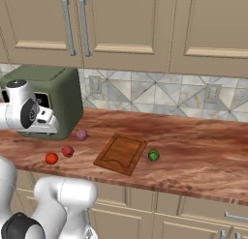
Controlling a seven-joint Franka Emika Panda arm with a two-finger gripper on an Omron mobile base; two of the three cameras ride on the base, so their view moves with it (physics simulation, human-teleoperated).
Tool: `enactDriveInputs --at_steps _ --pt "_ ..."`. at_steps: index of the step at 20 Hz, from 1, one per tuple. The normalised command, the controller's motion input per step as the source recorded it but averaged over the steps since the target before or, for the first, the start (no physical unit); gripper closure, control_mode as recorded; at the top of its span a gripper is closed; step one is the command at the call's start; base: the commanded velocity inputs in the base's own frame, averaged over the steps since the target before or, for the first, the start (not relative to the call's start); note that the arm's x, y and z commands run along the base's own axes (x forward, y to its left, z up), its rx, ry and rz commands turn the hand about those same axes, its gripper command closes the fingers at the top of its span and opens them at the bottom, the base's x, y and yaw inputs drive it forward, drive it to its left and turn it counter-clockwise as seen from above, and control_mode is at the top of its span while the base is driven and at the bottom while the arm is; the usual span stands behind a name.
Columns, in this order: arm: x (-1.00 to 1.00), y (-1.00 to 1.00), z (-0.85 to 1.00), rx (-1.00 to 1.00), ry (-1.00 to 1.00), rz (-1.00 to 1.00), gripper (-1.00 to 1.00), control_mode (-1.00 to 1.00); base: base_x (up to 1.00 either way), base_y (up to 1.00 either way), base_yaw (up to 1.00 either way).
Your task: Place the avocado, onion, tomato, and bell pepper on the cutting board.
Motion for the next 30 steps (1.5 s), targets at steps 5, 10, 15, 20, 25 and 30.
enactDriveInputs --at_steps 5,10,15,20,25,30 --pt "0.26 0.00 -0.34 0.00 0.00 0.00 -1.00 -1.00 0.00 0.00 0.00" --pt "0.32 0.00 -0.48 0.00 0.02 0.00 -1.00 -1.00 0.00 0.00 0.00" --pt "0.05 0.00 -0.53 0.00 0.03 0.00 -1.00 -1.00 0.00 0.00 0.00" --pt "0.07 0.01 -0.53 0.00 0.05 0.00 -1.00 -1.00 0.00 0.00 0.00" --pt "0.19 0.04 -0.42 0.00 0.04 0.00 -1.00 -1.00 0.00 0.00 0.00" --pt "0.28 0.16 -0.41 0.00 0.06 0.00 -1.00 -1.00 0.00 0.00 0.00"
